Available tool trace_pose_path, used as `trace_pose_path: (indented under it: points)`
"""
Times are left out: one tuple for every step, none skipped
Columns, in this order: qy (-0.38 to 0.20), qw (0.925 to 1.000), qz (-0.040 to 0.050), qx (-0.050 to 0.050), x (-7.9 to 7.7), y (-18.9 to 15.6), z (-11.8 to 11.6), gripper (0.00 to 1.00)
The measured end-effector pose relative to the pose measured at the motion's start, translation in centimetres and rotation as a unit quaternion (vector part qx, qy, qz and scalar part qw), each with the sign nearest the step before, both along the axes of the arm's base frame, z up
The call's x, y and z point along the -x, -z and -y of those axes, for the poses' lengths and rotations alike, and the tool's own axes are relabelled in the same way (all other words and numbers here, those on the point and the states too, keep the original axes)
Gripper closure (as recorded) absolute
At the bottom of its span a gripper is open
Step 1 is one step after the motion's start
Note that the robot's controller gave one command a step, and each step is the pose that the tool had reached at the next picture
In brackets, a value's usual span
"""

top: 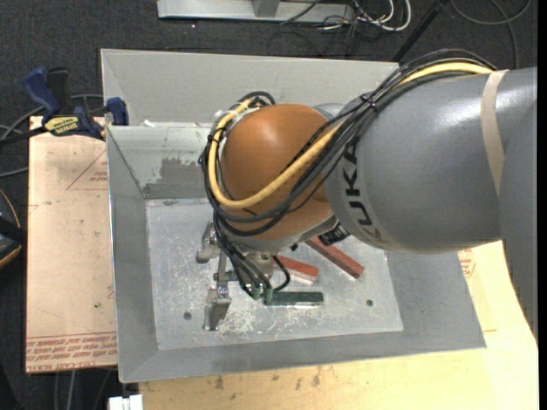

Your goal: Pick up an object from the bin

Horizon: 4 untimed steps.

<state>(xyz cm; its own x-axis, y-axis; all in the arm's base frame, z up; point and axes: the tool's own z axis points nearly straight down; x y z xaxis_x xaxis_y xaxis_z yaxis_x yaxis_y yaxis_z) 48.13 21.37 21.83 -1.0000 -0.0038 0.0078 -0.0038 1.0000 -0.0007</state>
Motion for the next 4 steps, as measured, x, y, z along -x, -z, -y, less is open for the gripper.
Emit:
trace_pose_path:
  points:
    - [0.002,1.0000,0.0035,-0.001,-0.2,-0.4,0.1,0.00]
    - [-0.035,0.9993,0.0067,-0.002,-2.0,3.7,3.3,0.00]
    - [-0.081,0.9967,0.0056,-0.001,-3.0,9.8,7.6,0.00]
    - [-0.069,0.9976,0.0001,0.000,-3.7,11.1,9.0,0.00]
